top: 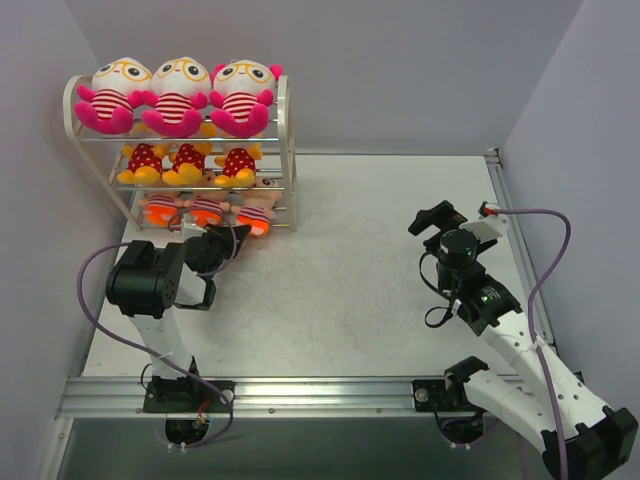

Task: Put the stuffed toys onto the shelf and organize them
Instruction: Place the stuffed toy onto shelf

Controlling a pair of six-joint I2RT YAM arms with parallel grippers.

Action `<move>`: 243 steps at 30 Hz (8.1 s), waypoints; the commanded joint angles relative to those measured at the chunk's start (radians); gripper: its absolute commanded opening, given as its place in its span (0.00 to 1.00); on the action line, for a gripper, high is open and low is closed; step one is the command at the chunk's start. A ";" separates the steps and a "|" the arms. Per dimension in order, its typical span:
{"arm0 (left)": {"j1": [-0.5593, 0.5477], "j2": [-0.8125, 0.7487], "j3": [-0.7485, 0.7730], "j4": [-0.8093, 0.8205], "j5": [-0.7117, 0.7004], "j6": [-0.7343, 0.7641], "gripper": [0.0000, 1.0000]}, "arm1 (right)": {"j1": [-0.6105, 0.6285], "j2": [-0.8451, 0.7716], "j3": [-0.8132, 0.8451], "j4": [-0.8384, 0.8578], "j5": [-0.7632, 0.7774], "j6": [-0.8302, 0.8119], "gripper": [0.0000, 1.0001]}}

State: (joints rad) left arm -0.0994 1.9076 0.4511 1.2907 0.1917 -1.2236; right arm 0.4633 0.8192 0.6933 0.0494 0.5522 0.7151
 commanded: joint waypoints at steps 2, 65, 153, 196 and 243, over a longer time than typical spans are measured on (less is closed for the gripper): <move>-0.003 -0.067 0.012 0.254 -0.083 0.003 0.08 | -0.009 -0.015 -0.005 0.032 0.009 -0.009 0.96; -0.068 -0.139 -0.080 0.285 -0.163 -0.010 0.72 | -0.026 -0.040 -0.003 0.017 -0.034 -0.012 0.96; -0.051 -0.736 0.537 -1.197 -0.285 0.665 0.66 | -0.005 -0.196 0.229 -0.157 0.032 -0.471 0.99; -0.086 -0.558 0.617 -1.087 -0.386 0.708 0.24 | 0.049 -0.244 0.206 -0.161 0.106 -0.488 0.99; -0.082 -0.558 0.537 -0.976 -0.428 0.658 0.38 | 0.054 -0.223 0.199 -0.161 0.103 -0.482 0.99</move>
State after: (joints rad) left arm -0.1825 1.3384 0.9451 0.2478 -0.2398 -0.5537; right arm 0.5121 0.5854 0.8989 -0.1394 0.6258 0.2363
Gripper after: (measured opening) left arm 0.374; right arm 0.994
